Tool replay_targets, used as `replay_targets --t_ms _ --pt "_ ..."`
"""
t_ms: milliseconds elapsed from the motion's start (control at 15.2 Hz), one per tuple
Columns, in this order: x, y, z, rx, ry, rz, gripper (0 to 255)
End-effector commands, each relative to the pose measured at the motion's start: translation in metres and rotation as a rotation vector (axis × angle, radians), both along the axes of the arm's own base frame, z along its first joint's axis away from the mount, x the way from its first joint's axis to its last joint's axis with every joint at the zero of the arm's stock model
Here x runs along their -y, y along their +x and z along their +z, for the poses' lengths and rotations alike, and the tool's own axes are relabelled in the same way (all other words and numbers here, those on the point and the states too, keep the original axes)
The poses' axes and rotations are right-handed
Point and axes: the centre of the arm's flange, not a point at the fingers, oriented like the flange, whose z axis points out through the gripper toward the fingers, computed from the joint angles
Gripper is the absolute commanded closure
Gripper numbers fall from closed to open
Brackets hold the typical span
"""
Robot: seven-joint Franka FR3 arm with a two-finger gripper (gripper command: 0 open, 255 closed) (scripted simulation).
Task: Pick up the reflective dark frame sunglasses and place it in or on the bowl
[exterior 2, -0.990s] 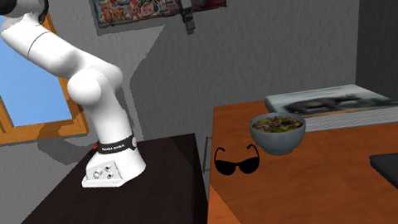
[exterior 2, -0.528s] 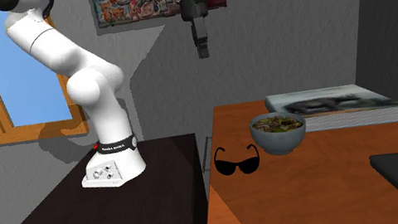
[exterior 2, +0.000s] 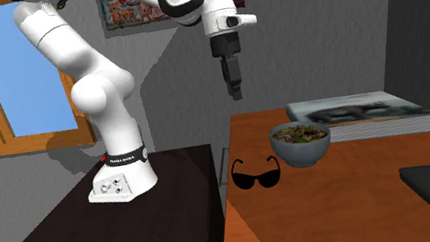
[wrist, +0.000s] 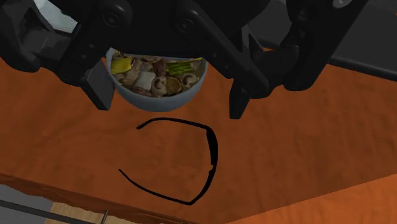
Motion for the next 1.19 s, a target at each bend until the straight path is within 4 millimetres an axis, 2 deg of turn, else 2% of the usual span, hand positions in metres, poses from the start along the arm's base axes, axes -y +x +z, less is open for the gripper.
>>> replay_targets --t_ms 0,792,1122 --pt "0.013 0.008 -0.025 0.000 0.003 0.000 0" --pt "0.073 0.049 -0.167 -0.015 0.024 -0.002 0" --pt "0.075 0.050 -0.189 -0.015 0.024 -0.002 0"
